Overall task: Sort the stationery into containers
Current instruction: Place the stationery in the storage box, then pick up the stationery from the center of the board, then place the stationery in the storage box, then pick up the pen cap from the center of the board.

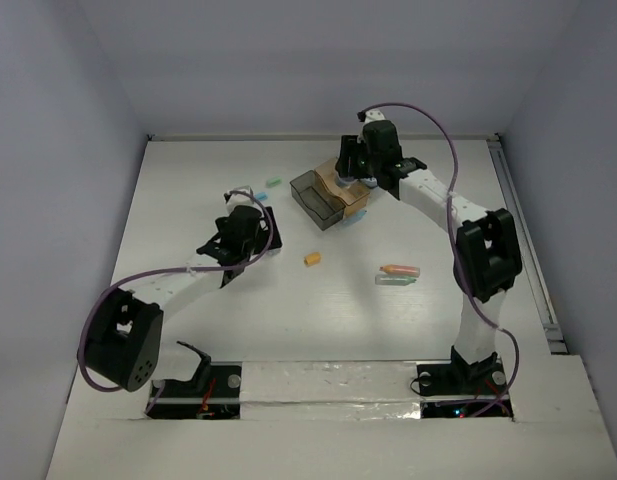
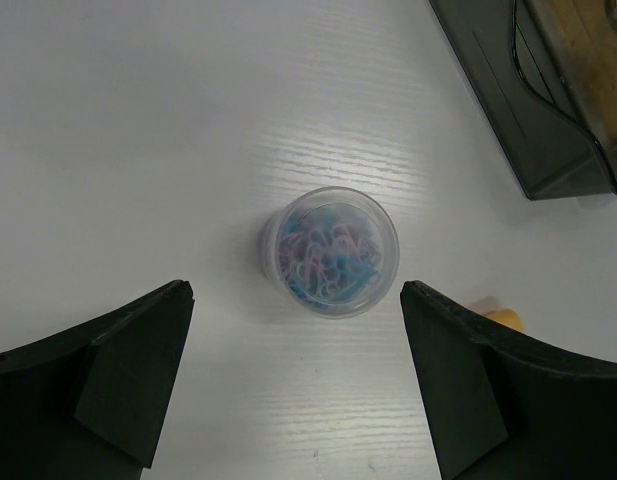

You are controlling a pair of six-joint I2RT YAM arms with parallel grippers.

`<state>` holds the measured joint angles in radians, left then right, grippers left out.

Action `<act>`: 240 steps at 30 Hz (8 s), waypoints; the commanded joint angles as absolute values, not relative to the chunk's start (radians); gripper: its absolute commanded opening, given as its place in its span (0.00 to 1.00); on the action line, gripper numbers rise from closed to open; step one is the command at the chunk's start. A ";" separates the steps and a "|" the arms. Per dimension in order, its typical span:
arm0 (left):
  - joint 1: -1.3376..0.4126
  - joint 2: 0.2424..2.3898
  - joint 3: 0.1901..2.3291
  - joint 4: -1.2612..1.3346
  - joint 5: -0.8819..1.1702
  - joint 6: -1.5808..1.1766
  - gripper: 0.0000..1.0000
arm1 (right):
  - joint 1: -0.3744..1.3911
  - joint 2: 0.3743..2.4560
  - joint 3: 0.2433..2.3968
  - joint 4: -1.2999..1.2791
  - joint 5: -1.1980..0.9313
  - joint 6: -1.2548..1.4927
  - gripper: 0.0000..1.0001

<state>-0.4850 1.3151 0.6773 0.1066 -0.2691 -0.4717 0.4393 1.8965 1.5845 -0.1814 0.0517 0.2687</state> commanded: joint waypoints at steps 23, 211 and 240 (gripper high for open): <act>-0.491 1.535 0.851 0.120 -0.245 -0.394 0.86 | 0.443 2.142 1.878 -0.153 -0.049 0.192 0.99; -0.321 2.252 1.924 -0.361 -0.018 0.178 0.45 | 0.443 0.716 0.525 -0.028 0.114 0.499 0.37; -0.311 2.442 2.137 -0.445 -0.006 0.262 0.08 | 0.443 0.736 0.522 -0.011 0.104 0.495 0.38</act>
